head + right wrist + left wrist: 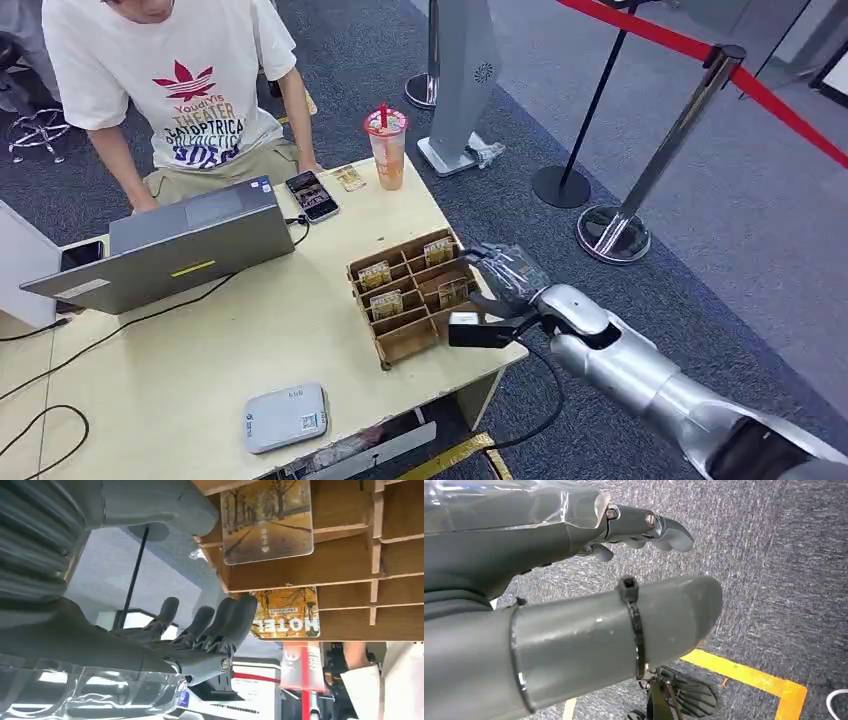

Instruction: Pass the card to the sensor for recognition and then transmit it.

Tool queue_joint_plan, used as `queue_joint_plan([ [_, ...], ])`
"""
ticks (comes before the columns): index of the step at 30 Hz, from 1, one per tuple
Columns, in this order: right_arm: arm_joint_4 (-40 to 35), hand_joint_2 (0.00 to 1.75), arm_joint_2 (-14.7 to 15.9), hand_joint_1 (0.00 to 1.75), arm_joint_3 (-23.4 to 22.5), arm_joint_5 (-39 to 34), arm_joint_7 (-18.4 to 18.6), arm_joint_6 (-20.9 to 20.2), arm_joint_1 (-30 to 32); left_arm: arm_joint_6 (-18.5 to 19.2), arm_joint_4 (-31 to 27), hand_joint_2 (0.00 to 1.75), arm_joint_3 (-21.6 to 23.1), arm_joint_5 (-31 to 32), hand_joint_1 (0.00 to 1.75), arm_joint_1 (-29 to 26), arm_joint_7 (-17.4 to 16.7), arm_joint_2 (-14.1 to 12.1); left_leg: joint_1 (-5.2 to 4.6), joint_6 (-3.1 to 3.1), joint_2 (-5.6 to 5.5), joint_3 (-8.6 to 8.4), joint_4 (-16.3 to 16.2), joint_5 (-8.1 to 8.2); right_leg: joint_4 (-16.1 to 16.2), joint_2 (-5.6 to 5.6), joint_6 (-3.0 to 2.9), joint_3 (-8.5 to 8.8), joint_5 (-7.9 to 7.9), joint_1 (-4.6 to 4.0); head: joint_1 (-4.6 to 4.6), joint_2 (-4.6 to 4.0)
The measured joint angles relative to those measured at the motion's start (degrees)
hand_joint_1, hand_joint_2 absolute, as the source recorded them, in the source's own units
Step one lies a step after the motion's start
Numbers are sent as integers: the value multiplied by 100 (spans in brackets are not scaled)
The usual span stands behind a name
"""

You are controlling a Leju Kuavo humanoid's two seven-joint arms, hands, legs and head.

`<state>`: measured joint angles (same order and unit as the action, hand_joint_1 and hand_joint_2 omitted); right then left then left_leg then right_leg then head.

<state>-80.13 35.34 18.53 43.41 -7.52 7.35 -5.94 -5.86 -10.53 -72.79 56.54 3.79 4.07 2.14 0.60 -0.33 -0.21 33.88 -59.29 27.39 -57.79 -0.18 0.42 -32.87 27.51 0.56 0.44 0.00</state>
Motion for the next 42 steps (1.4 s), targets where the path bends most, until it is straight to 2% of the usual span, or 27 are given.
queue_joint_plan([
  [4,-77,175,70,79,0,-26,33,0,91,0,0,0,0,9,0,0,20,2,0,0,0,0,0,0,0,0,0,0,0,0,2,0],
  [6,-140,175,121,73,0,-31,48,6,156,2,0,0,0,22,0,-2,26,2,0,0,0,0,0,0,0,0,0,0,0,0,2,0],
  [9,-212,175,177,79,0,-33,59,9,228,11,0,0,0,24,0,-3,46,2,0,2,0,1,0,1,0,0,0,0,0,0,2,0],
  [16,-289,175,171,77,44,-11,90,-42,248,35,0,0,-2,66,0,-2,76,7,0,2,0,1,0,1,0,1,0,0,0,0,2,0],
  [26,-125,175,-11,77,286,72,81,-131,-145,39,0,0,0,70,0,2,74,7,0,1,1,1,0,0,0,1,0,0,0,0,2,0],
  [33,85,175,-140,84,453,96,31,-160,-414,44,0,0,-2,68,0,2,59,7,0,1,0,2,0,0,0,-1,0,0,0,0,2,0],
  [40,317,175,-264,80,590,100,13,-177,-612,31,0,0,0,66,0,3,22,7,0,1,0,2,0,0,0,-1,0,0,0,0,2,0],
  [42,363,175,-282,86,603,96,11,-175,-634,26,0,0,-2,68,0,2,15,7,0,1,0,2,0,0,0,-1,0,0,0,0,2,0],
])
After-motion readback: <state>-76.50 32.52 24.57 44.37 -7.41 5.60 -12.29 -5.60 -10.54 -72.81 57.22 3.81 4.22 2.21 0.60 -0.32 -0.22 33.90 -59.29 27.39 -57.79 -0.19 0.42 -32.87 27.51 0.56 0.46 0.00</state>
